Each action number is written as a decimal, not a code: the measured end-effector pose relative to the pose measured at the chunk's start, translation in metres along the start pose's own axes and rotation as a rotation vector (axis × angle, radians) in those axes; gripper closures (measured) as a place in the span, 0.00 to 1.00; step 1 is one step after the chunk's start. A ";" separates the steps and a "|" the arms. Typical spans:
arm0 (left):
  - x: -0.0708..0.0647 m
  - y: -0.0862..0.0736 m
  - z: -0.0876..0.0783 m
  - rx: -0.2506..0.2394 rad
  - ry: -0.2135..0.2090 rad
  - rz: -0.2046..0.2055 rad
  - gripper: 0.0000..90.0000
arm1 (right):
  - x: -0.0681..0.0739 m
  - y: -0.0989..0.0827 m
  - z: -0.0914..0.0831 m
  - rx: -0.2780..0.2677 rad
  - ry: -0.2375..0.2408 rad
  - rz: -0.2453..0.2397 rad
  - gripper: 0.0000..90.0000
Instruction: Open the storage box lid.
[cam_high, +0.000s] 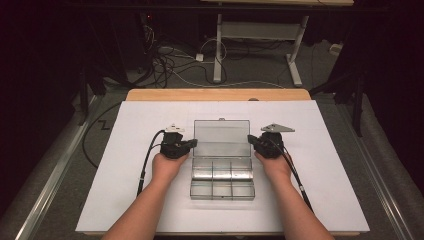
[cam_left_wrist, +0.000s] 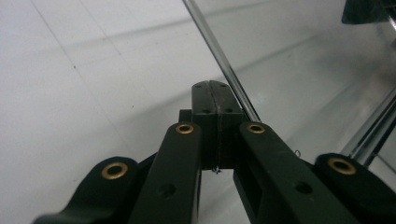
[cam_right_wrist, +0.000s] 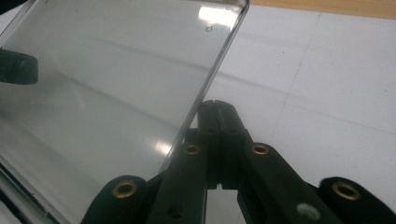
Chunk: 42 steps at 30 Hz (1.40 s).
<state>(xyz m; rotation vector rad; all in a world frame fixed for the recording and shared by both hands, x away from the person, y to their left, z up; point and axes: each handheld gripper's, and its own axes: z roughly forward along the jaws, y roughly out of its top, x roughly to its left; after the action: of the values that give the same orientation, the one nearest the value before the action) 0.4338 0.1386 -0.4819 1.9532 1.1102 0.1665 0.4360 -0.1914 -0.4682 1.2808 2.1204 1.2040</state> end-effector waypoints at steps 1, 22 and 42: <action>0.000 -0.001 0.001 0.005 0.000 -0.002 0.98 | -0.001 -0.001 0.001 0.007 0.000 -0.001 1.00; -0.006 -0.018 -0.019 0.009 0.023 -0.005 0.98 | 0.000 -0.003 -0.014 0.023 -0.011 -0.022 1.00; -0.045 -0.075 -0.086 -0.068 -0.017 0.152 0.97 | 0.022 -0.041 -0.089 -0.054 0.024 -0.099 1.00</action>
<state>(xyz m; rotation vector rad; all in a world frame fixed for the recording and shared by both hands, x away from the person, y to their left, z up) 0.3173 0.1745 -0.4708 1.9745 0.9331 0.2664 0.3427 -0.2239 -0.4497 1.1294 2.1267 1.2320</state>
